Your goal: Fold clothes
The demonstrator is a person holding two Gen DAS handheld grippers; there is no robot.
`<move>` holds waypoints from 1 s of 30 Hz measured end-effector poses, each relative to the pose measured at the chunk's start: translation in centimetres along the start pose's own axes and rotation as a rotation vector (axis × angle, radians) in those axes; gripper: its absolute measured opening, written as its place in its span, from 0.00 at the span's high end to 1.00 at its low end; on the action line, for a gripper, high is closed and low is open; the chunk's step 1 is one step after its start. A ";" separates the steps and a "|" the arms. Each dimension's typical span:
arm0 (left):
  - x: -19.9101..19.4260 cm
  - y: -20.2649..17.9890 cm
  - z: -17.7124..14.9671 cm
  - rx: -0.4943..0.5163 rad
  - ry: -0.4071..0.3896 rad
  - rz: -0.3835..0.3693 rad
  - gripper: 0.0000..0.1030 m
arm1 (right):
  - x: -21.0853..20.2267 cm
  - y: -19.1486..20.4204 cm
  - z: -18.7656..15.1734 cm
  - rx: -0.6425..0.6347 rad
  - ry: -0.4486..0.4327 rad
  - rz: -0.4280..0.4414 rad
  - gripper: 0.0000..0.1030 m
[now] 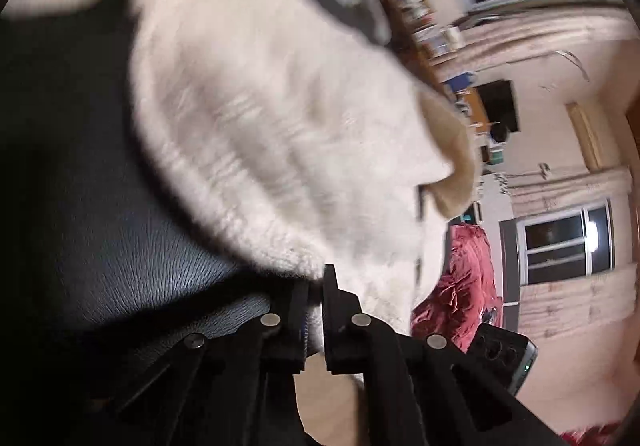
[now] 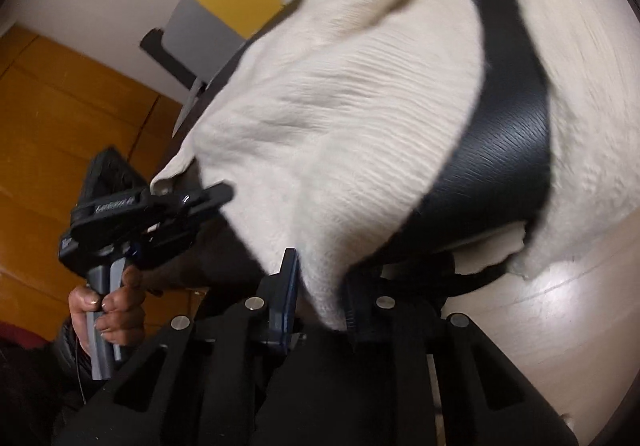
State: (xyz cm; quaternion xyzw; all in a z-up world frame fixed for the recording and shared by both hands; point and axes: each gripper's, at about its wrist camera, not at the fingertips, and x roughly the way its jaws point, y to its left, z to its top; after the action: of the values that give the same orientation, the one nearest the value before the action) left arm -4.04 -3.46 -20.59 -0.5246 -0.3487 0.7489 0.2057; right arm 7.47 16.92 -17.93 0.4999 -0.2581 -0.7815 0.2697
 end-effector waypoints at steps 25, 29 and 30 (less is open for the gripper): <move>-9.5 11.0 3.8 -0.002 -0.142 0.277 0.96 | -5.8 0.5 4.1 0.198 -0.258 -0.246 0.34; -9.7 11.8 4.2 -0.023 -0.128 0.267 0.96 | -6.9 1.1 4.6 0.007 -0.277 -0.649 0.34; -9.7 12.0 4.3 -0.025 -0.124 0.266 0.95 | -6.2 1.5 4.8 -0.052 -0.244 -0.677 0.33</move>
State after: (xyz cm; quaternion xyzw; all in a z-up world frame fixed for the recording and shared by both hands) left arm -3.78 -19.31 -22.34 -0.5212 -0.2973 0.7963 0.0763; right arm 5.47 20.72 -11.18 0.4532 -0.0883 -0.8867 -0.0248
